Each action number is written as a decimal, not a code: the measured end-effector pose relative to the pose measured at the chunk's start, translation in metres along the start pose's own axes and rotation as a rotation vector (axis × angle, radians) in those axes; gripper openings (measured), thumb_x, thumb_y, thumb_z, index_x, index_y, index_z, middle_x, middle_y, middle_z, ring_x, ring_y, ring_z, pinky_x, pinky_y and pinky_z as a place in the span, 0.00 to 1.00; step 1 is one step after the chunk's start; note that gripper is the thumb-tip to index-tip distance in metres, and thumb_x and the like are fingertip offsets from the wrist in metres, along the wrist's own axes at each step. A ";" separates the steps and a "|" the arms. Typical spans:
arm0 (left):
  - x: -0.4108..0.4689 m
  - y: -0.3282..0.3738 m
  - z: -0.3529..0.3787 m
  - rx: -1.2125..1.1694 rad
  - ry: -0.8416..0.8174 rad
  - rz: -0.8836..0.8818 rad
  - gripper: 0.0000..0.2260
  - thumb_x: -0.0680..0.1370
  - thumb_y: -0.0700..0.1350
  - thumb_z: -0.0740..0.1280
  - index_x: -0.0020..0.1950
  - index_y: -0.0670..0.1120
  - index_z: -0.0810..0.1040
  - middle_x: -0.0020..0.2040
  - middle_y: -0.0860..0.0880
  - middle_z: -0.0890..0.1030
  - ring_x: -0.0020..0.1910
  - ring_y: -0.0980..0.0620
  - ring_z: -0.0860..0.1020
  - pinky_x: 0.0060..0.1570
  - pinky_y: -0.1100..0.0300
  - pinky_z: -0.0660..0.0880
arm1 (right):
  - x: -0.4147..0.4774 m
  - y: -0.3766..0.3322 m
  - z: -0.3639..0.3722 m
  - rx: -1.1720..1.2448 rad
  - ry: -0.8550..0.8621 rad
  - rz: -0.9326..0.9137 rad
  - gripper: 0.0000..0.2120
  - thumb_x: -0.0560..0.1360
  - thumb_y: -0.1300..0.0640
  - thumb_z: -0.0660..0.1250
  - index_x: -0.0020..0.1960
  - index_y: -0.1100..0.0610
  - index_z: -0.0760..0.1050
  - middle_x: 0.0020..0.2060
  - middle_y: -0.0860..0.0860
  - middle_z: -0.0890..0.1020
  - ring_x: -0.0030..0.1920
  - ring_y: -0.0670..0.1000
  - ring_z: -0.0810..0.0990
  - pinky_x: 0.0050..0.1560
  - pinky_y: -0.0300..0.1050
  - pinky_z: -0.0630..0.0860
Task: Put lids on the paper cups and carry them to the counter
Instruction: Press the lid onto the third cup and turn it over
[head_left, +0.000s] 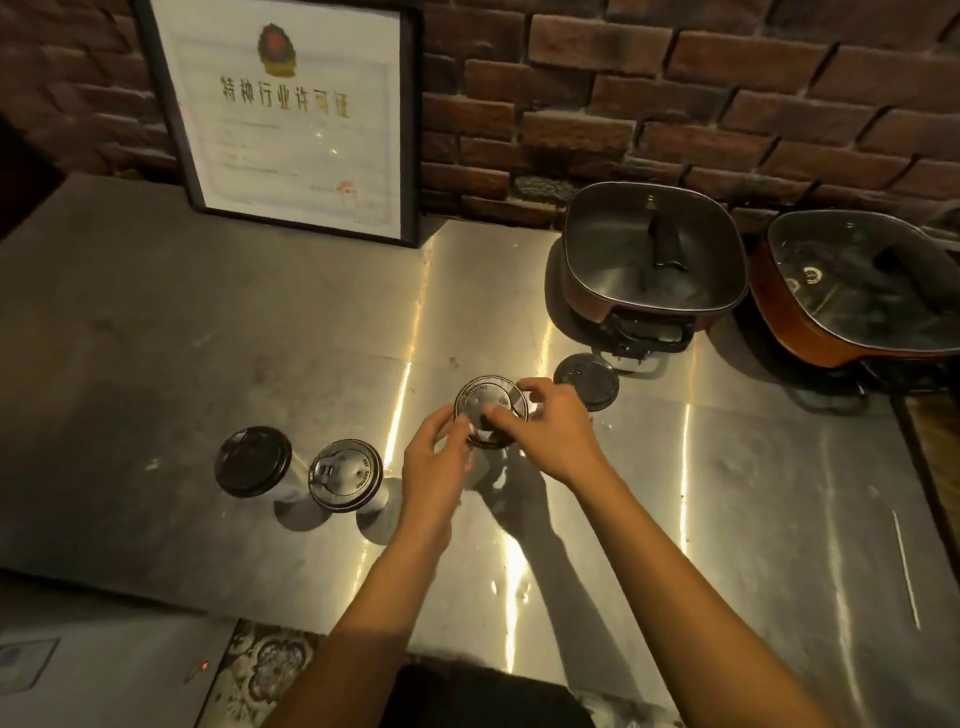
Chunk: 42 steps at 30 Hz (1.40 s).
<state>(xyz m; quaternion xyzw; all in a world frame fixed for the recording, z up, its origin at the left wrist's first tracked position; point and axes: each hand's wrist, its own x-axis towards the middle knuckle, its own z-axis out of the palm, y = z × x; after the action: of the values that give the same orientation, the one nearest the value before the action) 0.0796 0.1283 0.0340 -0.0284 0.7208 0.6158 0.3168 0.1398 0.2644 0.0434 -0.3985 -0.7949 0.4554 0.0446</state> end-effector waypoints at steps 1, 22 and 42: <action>-0.008 -0.007 -0.005 0.003 -0.011 0.007 0.16 0.82 0.50 0.65 0.71 0.53 0.76 0.66 0.51 0.80 0.63 0.48 0.80 0.63 0.46 0.79 | -0.015 0.007 0.003 0.081 0.022 0.040 0.26 0.72 0.40 0.74 0.65 0.52 0.76 0.60 0.52 0.78 0.57 0.53 0.81 0.61 0.54 0.79; -0.057 -0.082 -0.053 0.345 -0.223 0.076 0.15 0.83 0.46 0.65 0.69 0.50 0.78 0.67 0.50 0.80 0.60 0.54 0.77 0.57 0.62 0.73 | -0.147 0.076 0.050 0.354 0.082 0.404 0.14 0.72 0.47 0.74 0.54 0.50 0.79 0.44 0.51 0.86 0.44 0.50 0.86 0.51 0.57 0.84; -0.044 -0.080 0.025 0.400 0.087 -0.058 0.24 0.84 0.61 0.52 0.51 0.47 0.82 0.49 0.47 0.85 0.48 0.47 0.82 0.56 0.49 0.80 | -0.086 0.053 0.077 0.308 0.111 0.387 0.22 0.83 0.46 0.56 0.40 0.56 0.82 0.35 0.50 0.84 0.38 0.47 0.82 0.40 0.41 0.73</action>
<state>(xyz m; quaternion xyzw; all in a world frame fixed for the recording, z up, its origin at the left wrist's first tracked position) 0.1601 0.1163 -0.0148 -0.0121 0.8407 0.4491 0.3023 0.1959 0.1673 -0.0166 -0.5560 -0.6213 0.5489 0.0603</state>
